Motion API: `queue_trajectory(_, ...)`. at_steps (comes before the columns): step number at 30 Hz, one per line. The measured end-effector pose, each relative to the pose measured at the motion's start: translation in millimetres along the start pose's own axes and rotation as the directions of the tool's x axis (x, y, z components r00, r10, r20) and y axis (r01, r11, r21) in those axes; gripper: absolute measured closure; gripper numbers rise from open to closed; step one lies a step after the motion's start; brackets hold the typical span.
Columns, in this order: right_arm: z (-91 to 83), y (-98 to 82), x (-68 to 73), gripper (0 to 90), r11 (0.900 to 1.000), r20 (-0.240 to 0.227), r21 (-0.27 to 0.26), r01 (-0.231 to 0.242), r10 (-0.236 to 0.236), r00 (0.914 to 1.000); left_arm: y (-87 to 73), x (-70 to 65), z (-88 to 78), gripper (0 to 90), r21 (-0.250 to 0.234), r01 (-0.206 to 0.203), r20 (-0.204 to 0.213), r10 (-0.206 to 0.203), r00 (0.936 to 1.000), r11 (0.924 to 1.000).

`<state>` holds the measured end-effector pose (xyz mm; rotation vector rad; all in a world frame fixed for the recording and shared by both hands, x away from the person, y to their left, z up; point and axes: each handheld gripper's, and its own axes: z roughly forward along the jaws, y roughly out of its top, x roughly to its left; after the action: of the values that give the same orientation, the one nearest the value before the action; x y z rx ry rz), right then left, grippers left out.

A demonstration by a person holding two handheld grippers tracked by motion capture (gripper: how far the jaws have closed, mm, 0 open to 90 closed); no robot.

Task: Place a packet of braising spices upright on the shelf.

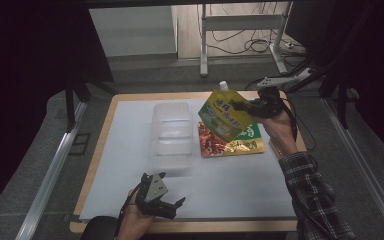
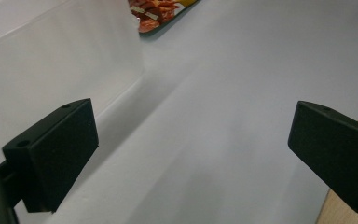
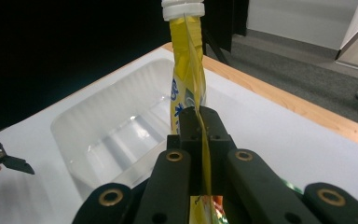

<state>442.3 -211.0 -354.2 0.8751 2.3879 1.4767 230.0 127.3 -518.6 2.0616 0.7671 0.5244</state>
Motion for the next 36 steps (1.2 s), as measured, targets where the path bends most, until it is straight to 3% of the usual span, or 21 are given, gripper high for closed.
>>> queue_trajectory(12, 28.0, 24.2, -6.7, 88.9, 1.0, -0.011, 0.007, 0.029, -0.029, 0.9995, -0.4, 4.0, -1.7, 0.5, -0.033, 0.035, 0.028, -0.034, 0.999, 0.9988)
queue_trajectory(36, 73.5, 63.2, -14.2, 88.9, 0.996, -0.056, 0.001, 0.086, -0.086, 0.9947, -0.3, 3.9, -1.8, 0.0, -0.038, 0.019, 0.016, -0.018, 0.9997, 0.9991)
